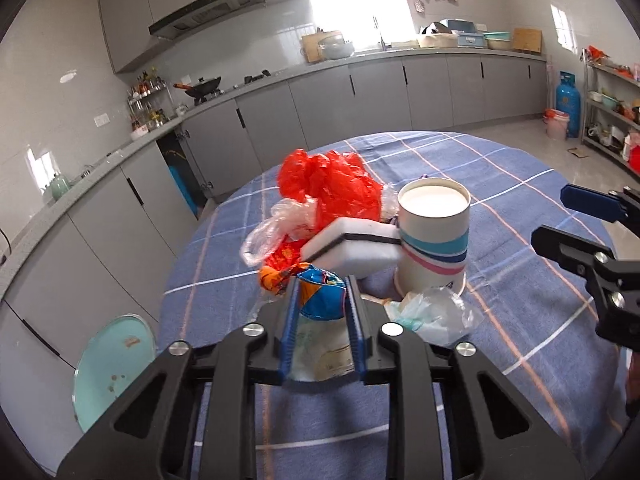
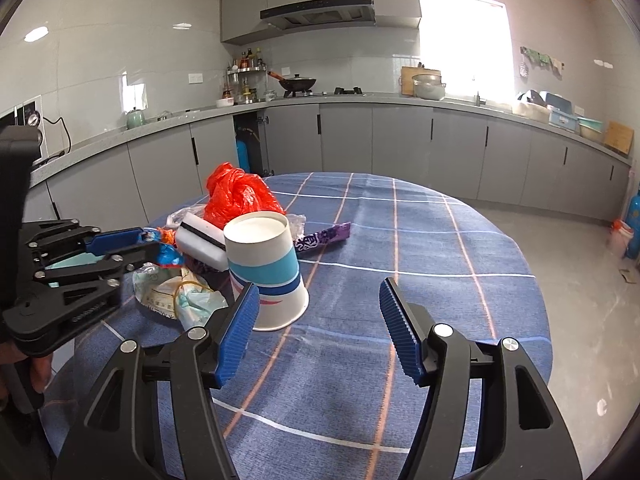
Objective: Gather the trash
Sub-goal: 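Grasp the blue-orange wrapper with the left tool while the right tool grasps the white paper cup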
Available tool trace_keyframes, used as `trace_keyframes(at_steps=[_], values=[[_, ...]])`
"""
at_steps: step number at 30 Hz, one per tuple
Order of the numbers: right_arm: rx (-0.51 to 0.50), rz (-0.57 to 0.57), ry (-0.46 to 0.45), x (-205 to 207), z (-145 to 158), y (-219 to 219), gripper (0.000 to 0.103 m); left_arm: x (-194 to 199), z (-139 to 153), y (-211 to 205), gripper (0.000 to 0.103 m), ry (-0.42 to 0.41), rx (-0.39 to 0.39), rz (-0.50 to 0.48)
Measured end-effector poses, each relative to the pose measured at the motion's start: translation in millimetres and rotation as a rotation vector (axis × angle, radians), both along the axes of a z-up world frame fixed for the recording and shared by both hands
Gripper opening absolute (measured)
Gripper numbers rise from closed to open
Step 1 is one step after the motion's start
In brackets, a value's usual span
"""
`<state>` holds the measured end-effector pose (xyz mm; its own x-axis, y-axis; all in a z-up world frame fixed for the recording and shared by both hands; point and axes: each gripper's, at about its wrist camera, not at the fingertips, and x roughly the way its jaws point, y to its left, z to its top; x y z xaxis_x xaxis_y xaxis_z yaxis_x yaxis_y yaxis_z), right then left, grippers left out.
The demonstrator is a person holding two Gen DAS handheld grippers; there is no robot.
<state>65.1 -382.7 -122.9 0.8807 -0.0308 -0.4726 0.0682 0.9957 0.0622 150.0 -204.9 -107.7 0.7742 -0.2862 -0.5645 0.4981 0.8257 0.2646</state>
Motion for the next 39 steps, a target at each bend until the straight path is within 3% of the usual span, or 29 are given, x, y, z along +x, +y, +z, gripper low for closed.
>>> trace_keyframes(at_steps=[9,21,23,25,31,39], values=[[0.011,0.063,0.02,30.5,7.0,21.7,0.068,-2.2,29.2,49.8,0.018,-0.07,-0.076,0.079],[0.053,0.035,0.102,83.1,3.6,31.3,0.072,-7.8,52.6,71.1,0.017,-0.109,-0.136,0.084],[0.053,0.036,0.106,84.2,1.8,31.9,0.071,-10.4,52.2,73.7,0.017,-0.111,-0.135,0.082],[0.059,0.039,0.114,85.4,0.6,31.8,0.054,-11.8,52.1,77.2,0.017,-0.111,-0.137,0.084],[0.041,0.035,0.086,76.7,4.5,30.9,0.054,-16.0,59.1,85.6,0.017,-0.138,-0.139,0.101],[0.009,0.027,-0.001,67.7,34.5,36.9,0.054,-15.0,66.4,100.7,0.017,-0.164,-0.15,0.137]])
